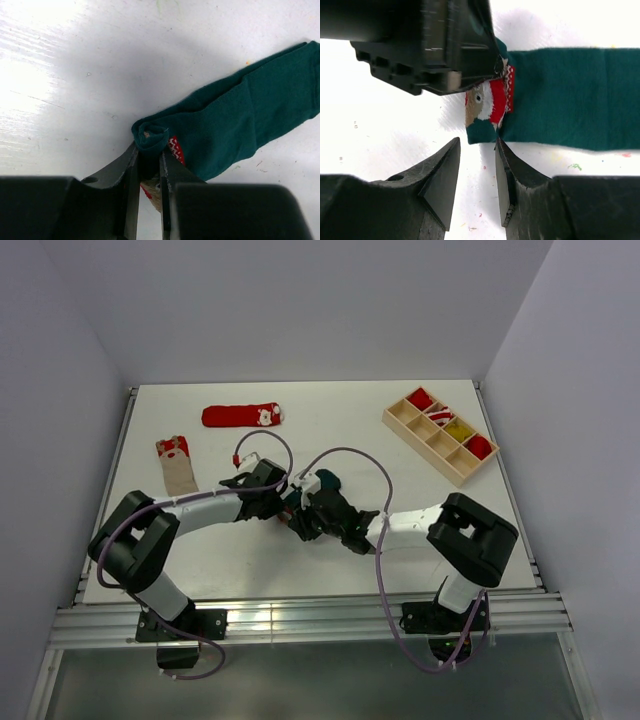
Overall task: Roll the socks
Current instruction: Roll the sock at the center of the board.
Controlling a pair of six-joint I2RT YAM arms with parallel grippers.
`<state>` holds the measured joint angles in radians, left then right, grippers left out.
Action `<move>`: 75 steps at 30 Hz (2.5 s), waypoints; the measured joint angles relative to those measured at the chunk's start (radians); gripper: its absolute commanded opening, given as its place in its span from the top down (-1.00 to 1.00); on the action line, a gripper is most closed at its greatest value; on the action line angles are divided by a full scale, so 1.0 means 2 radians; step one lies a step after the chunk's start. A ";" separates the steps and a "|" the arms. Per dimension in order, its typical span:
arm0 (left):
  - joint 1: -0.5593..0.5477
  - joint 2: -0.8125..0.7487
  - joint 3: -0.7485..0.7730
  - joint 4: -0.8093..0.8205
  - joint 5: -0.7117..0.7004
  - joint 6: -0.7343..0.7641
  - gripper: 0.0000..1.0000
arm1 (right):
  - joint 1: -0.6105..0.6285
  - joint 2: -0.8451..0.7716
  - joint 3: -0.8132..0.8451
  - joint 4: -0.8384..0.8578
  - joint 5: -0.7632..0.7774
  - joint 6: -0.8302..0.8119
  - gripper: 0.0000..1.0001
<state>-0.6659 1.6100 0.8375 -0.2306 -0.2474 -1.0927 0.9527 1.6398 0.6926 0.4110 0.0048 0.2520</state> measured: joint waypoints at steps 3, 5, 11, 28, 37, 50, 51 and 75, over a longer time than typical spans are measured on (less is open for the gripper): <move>0.000 0.006 0.011 -0.011 0.004 0.007 0.99 | 0.012 0.000 0.000 0.004 0.019 -0.020 0.16; 0.000 0.007 0.014 -0.015 0.007 0.012 0.99 | 0.018 0.000 0.000 0.007 0.028 -0.031 0.16; 0.001 0.012 0.026 -0.031 0.009 0.021 0.99 | 0.032 0.000 0.005 0.011 0.044 -0.057 0.15; 0.003 0.017 0.035 -0.045 0.019 0.030 0.99 | 0.052 0.072 0.043 0.019 0.090 -0.085 0.14; 0.007 0.018 0.035 -0.043 0.020 0.030 0.96 | 0.053 0.085 0.056 0.017 0.115 -0.085 1.00; 0.016 -0.036 0.007 -0.032 0.013 0.026 0.17 | 0.005 0.087 0.074 -0.008 0.011 -0.048 1.00; 0.019 -0.045 0.004 -0.030 0.009 0.025 0.07 | 0.001 0.087 0.075 -0.010 0.000 -0.044 1.00; 0.032 -0.164 -0.132 0.077 0.027 -0.016 -0.41 | -0.158 0.171 0.099 0.041 -0.366 0.147 1.00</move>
<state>-0.6014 1.2827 0.5739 -0.0772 -0.1944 -1.1244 0.6376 1.9823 0.8913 0.4927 -0.7280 0.5461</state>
